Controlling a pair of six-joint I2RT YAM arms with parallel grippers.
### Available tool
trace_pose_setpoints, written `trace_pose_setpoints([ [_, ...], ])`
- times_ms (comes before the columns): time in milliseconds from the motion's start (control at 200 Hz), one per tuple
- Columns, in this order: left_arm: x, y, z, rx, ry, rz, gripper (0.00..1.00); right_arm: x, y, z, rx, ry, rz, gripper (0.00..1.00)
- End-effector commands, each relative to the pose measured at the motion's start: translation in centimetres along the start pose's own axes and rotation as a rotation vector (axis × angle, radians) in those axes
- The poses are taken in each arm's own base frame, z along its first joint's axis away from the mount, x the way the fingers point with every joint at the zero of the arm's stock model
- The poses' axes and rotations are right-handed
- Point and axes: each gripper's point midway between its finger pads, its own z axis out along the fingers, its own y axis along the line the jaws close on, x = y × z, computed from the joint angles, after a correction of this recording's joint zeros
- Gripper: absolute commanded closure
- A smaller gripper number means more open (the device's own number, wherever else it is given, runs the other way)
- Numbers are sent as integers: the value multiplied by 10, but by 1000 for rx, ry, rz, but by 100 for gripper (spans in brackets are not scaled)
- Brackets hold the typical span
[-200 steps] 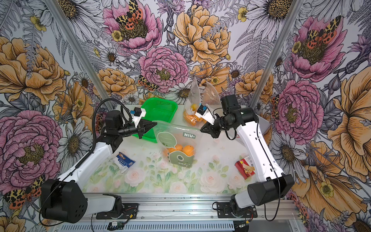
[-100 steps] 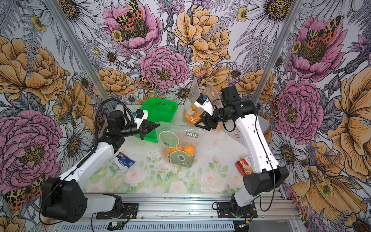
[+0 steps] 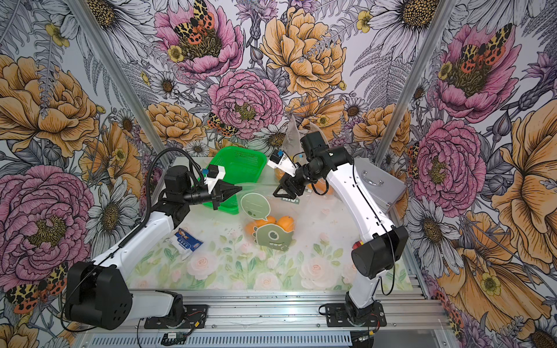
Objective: Place the mango in a zip-top bag and seal the zipper
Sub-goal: Zip the zipper on the zipper food storage bag, then pick up the zipper food storage bag at the center of the board.
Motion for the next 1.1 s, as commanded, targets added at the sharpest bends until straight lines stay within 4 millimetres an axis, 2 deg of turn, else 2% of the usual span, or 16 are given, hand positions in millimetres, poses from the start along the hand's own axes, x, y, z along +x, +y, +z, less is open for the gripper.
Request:
trace_pose_setpoints([
  [0, -16, -7, 0, 37, -30, 54, 100, -8, -6, -1, 26, -7, -11, 33],
  [100, -17, -6, 0, 34, -32, 54, 100, -9, -5, 3, 14, -7, -11, 40],
  [190, -20, -5, 0, 21, -33, 55, 100, -9, -3, 7, -1, -3, -9, 61],
  [275, -22, -1, 0, -3, -34, 48, 100, -9, -1, 11, -18, -4, -1, 75],
  [360, -27, 2, -1, -34, -40, 41, 100, -10, 1, 12, -28, -5, 19, 95],
  [405, -29, 4, -1, -53, -43, 35, 99, -11, 3, 13, -36, -9, 29, 100],
  [560, -34, 7, -5, -105, -54, -8, 71, -27, 9, 6, -1, -79, -21, 100],
  [570, -34, 7, -5, -108, -55, -12, 68, -27, 10, 6, 0, -82, -25, 100],
  [575, -34, 6, -5, -109, -56, -14, 66, -24, 4, 6, 33, -65, -12, 100],
  [585, -35, 7, -6, -113, -58, -16, 63, -23, 1, 5, 58, -61, 70, 100],
  [600, -35, 7, -7, -117, -59, -20, 58, -24, -1, 3, 78, -64, 103, 100],
  [686, -38, 11, -11, -182, -74, -51, 26, -28, -7, -6, 161, -75, 163, 100],
  [761, -45, 17, -20, -276, -105, -68, 2, -30, -12, -15, 234, -81, 224, 100],
  [936, -71, 24, -54, -488, -221, -115, 1, -36, -11, -39, 366, -130, 340, 100],
  [1001, -76, 26, -63, -541, -256, -156, 1, -38, -19, -53, 454, -162, 415, 100],
  [1096, -79, 25, -69, -577, -289, -205, 1, -41, -21, -54, 460, -189, 465, 100],
])
